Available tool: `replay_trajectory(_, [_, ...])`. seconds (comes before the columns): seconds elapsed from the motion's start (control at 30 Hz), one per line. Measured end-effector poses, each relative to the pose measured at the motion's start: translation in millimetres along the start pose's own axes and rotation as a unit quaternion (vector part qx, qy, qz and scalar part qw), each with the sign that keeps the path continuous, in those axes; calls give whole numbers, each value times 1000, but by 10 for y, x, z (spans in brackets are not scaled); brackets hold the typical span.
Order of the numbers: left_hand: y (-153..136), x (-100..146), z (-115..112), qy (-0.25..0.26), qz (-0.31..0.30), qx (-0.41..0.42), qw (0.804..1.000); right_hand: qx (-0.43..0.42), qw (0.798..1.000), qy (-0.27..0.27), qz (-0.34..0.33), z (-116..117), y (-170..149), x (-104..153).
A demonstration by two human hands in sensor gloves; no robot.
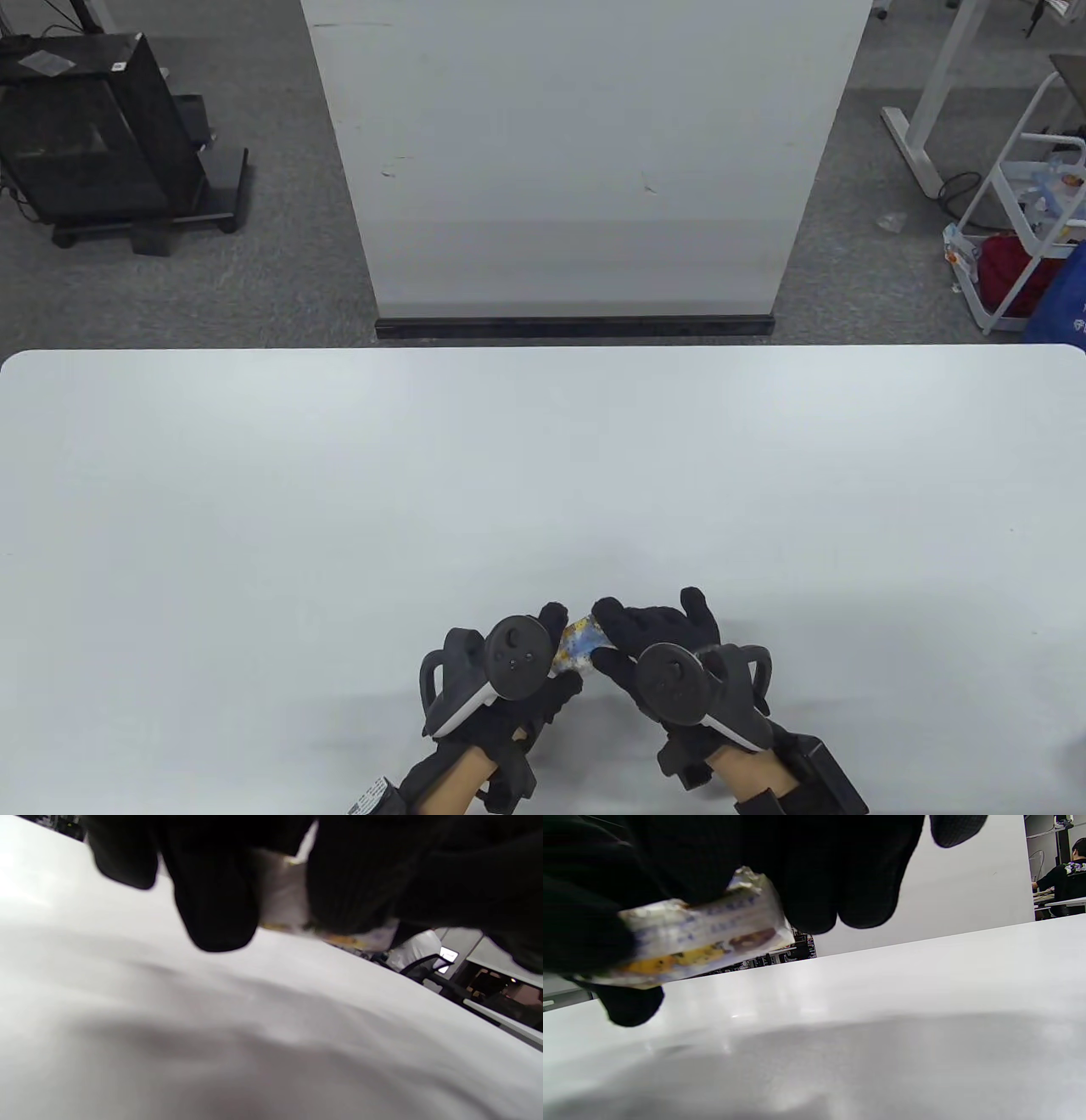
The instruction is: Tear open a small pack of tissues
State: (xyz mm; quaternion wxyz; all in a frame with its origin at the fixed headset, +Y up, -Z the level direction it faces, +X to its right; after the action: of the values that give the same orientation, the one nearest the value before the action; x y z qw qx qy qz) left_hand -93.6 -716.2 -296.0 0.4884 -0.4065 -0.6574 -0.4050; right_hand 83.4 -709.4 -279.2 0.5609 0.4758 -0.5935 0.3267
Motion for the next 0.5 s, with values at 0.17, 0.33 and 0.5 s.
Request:
replay_trajectory(0.17, [30, 20, -4, -12, -3, 26, 1000, 10, 1000, -24, 1, -27, -10, 2])
replay_trajectory(0.33, [40, 26, -14, -12, 1, 23, 1000, 14, 999, -50, 1, -42, 5, 24])
replay_trajectory(0.5, [46, 14, -40, -16, 3, 33, 999, -1, 998, -56, 15, -55, -47, 6])
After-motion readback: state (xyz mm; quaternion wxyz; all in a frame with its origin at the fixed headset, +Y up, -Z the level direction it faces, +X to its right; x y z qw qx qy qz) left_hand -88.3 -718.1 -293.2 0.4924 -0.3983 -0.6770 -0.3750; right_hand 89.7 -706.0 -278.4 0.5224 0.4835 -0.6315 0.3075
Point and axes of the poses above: the tracker on the back of each hand, its own y axis roughly to the thumb side, its own x axis roughly from the fingertips to the wrist, z = x × y, the point moved 1 cm from there along -x, roughly from the wrist to the fingertips, and after that the axes turned 9 degrees about z, right-handed, at the moved point
